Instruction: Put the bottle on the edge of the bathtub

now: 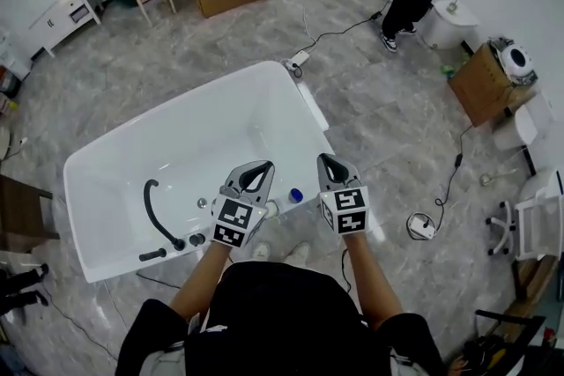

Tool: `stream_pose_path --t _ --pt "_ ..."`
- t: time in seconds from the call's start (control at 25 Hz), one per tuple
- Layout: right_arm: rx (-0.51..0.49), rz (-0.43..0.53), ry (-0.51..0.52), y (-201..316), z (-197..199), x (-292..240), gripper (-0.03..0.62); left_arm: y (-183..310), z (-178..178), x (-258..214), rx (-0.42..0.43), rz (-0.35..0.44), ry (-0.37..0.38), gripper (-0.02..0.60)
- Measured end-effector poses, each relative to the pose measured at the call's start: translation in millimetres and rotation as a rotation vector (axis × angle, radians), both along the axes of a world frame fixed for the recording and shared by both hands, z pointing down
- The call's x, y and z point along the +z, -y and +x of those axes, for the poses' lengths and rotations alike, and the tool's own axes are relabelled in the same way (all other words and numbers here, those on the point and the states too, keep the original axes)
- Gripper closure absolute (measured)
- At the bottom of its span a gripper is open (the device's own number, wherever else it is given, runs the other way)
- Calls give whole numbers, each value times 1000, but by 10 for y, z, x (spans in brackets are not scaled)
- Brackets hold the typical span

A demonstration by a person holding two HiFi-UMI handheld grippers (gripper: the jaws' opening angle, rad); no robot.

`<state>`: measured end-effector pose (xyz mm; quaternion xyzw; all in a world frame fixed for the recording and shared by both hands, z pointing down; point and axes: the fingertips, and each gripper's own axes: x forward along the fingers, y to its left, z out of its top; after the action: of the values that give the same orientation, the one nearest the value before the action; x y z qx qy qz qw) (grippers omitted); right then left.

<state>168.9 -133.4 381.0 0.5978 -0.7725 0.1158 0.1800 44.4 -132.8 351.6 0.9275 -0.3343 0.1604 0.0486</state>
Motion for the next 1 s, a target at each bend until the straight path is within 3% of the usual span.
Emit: stream_pose_path --t 0.56,1.0 --pt "-2 173 72 -48 -72 -909 571 5 -83 -838 10 117 -64 568" --pt "-18 240 106 -12 -147 -1178 569 62 -184 -1047 -25 180 -79 568"
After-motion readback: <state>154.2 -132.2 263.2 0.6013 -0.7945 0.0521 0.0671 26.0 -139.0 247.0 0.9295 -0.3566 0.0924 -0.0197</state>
